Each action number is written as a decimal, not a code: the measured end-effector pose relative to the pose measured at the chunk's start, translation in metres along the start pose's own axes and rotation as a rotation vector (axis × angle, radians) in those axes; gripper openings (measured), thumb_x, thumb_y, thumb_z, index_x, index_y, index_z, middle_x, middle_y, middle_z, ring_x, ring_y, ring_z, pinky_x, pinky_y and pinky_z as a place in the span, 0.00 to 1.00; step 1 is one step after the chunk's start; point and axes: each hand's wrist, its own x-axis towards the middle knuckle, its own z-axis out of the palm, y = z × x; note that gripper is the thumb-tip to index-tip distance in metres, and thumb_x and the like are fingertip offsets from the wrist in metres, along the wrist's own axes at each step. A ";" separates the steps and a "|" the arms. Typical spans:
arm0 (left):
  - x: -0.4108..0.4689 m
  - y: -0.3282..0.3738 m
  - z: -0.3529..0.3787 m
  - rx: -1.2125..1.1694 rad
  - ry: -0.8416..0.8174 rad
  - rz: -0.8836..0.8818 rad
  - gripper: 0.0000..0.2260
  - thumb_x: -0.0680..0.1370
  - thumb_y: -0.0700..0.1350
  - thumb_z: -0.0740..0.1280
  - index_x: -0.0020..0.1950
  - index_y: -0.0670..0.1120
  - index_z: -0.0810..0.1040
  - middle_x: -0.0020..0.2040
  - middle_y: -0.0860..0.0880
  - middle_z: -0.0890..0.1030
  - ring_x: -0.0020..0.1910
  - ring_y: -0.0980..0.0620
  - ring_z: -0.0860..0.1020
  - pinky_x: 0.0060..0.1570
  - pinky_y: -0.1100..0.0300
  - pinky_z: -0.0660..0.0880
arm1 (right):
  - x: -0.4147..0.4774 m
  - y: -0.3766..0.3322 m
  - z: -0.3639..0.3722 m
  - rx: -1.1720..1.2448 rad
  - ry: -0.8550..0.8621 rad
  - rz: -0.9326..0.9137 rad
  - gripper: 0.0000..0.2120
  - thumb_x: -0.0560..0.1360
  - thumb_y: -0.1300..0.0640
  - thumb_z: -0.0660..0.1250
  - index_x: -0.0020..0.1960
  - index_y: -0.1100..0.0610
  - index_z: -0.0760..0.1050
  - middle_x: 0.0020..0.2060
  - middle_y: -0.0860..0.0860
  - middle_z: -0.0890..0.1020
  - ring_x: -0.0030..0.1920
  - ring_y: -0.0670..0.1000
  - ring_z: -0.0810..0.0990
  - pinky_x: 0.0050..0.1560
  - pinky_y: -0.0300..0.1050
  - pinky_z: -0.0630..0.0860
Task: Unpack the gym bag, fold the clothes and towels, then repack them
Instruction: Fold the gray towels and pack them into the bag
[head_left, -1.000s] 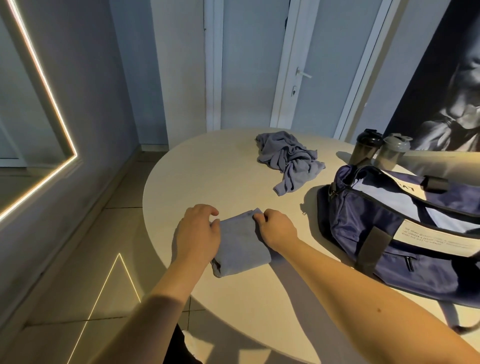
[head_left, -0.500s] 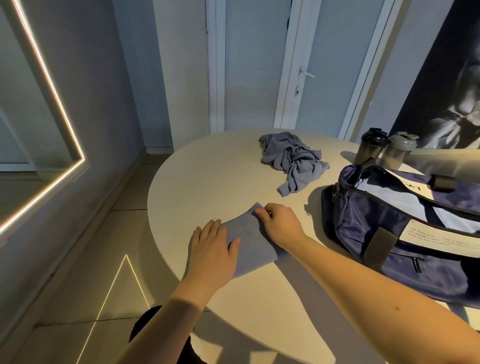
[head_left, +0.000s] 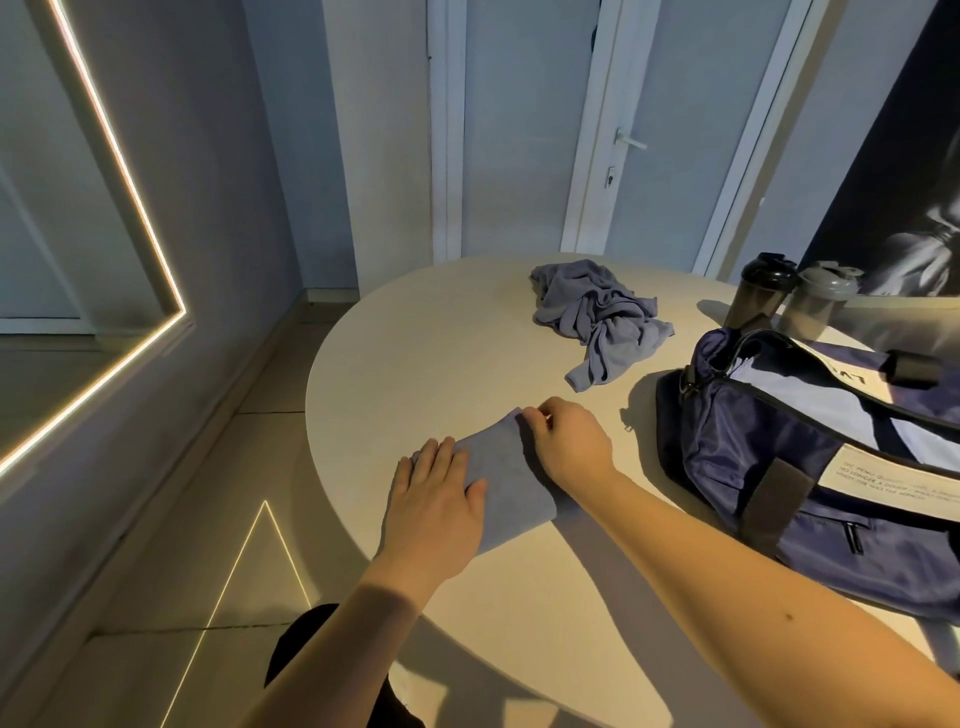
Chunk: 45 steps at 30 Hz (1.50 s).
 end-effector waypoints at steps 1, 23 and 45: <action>0.001 0.000 0.000 -0.014 -0.042 -0.019 0.22 0.86 0.49 0.50 0.80 0.46 0.60 0.82 0.43 0.56 0.81 0.41 0.52 0.78 0.42 0.52 | -0.007 -0.003 -0.002 -0.040 0.081 -0.095 0.15 0.83 0.48 0.60 0.57 0.56 0.80 0.52 0.54 0.81 0.51 0.58 0.78 0.48 0.51 0.76; 0.100 -0.016 -0.064 -0.235 -0.616 -0.212 0.33 0.67 0.64 0.77 0.61 0.43 0.76 0.52 0.47 0.82 0.48 0.48 0.82 0.46 0.55 0.79 | -0.120 -0.008 -0.068 1.291 -0.392 0.840 0.11 0.75 0.67 0.69 0.57 0.64 0.75 0.48 0.61 0.82 0.45 0.57 0.82 0.49 0.53 0.80; 0.053 0.097 -0.125 -0.661 -0.329 0.165 0.30 0.68 0.65 0.77 0.58 0.53 0.67 0.53 0.51 0.78 0.48 0.52 0.81 0.40 0.57 0.80 | -0.110 0.007 -0.150 1.493 -0.122 0.564 0.12 0.81 0.54 0.64 0.60 0.58 0.79 0.51 0.55 0.82 0.50 0.55 0.81 0.51 0.52 0.82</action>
